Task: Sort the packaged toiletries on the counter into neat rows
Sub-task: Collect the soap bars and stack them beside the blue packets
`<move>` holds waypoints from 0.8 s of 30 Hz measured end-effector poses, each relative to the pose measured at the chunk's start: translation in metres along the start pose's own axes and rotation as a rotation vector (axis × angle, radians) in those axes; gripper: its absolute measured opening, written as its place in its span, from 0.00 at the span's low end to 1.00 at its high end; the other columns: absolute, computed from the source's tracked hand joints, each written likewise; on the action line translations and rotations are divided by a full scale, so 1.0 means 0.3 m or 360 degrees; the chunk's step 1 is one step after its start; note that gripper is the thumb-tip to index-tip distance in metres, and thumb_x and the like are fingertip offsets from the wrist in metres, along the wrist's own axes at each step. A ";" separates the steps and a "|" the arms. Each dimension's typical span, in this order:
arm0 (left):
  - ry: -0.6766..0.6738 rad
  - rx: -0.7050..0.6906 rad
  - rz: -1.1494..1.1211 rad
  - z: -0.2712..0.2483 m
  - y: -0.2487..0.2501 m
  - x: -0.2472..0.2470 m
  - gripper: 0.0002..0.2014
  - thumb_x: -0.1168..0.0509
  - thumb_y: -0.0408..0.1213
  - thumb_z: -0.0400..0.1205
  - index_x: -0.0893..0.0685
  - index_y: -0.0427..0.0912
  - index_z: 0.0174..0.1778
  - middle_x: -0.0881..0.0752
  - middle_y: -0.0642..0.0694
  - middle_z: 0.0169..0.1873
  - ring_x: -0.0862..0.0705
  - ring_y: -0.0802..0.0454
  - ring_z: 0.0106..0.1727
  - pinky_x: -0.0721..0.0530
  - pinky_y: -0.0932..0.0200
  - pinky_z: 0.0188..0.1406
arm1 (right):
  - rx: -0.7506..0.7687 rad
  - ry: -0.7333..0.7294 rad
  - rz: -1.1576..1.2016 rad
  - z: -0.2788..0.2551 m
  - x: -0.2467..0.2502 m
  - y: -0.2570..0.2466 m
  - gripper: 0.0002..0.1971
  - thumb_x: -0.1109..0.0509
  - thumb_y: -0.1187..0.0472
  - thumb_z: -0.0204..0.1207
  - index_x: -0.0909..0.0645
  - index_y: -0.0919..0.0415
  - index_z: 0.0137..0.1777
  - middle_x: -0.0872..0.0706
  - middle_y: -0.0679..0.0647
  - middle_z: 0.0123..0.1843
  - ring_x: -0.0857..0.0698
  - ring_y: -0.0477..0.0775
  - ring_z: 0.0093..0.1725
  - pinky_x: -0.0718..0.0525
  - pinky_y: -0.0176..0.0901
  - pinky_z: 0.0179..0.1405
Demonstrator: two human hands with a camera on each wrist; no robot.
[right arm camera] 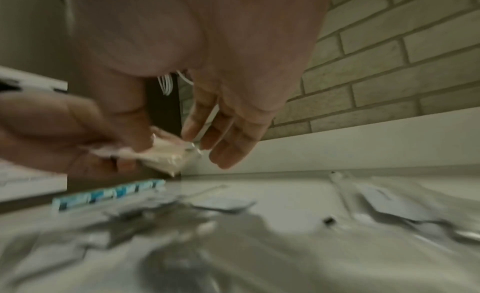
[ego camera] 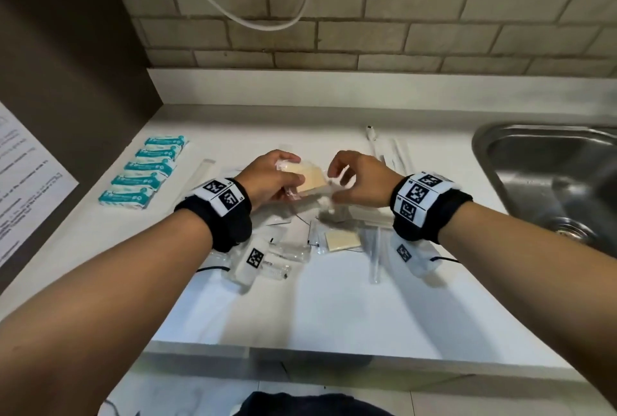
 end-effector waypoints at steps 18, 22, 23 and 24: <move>0.0027 -0.0126 0.0077 -0.043 0.039 -0.033 0.15 0.41 0.29 0.84 0.23 0.49 0.65 0.18 0.43 0.54 0.10 0.50 0.35 0.23 0.65 0.18 | -0.0159 -0.0458 -0.0471 -0.026 -0.110 0.027 0.18 0.17 0.61 0.61 0.21 0.57 0.46 0.23 0.39 0.37 0.22 0.46 0.38 0.24 0.38 0.33; 0.0073 -0.0135 0.0076 -0.048 0.029 -0.023 0.15 0.42 0.30 0.84 0.21 0.50 0.63 0.18 0.46 0.51 0.10 0.50 0.35 0.24 0.65 0.19 | -0.0143 -0.0476 -0.0413 0.006 -0.063 0.026 0.11 0.23 0.61 0.68 0.25 0.56 0.41 0.24 0.45 0.35 0.24 0.50 0.37 0.29 0.40 0.32; 0.0083 -0.0142 0.0078 -0.049 0.027 -0.018 0.15 0.41 0.31 0.83 0.21 0.51 0.62 0.18 0.45 0.52 0.10 0.49 0.36 0.25 0.64 0.20 | -0.0157 -0.0488 -0.0410 0.011 -0.046 0.025 0.09 0.24 0.61 0.70 0.25 0.54 0.40 0.22 0.46 0.36 0.23 0.51 0.38 0.29 0.41 0.33; 0.0095 -0.0147 0.0084 -0.050 0.026 -0.010 0.15 0.41 0.31 0.83 0.20 0.51 0.61 0.17 0.44 0.53 0.10 0.48 0.36 0.25 0.64 0.19 | -0.0180 -0.0495 -0.0440 0.020 -0.032 0.028 0.07 0.26 0.61 0.72 0.23 0.54 0.41 0.20 0.47 0.39 0.22 0.52 0.40 0.27 0.42 0.35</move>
Point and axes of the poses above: each hand's wrist, its own z-axis towards the middle knuckle, its own x-axis out of the back of the hand, y = z × x, the point moved 3 cm from there along z, towards the middle knuckle
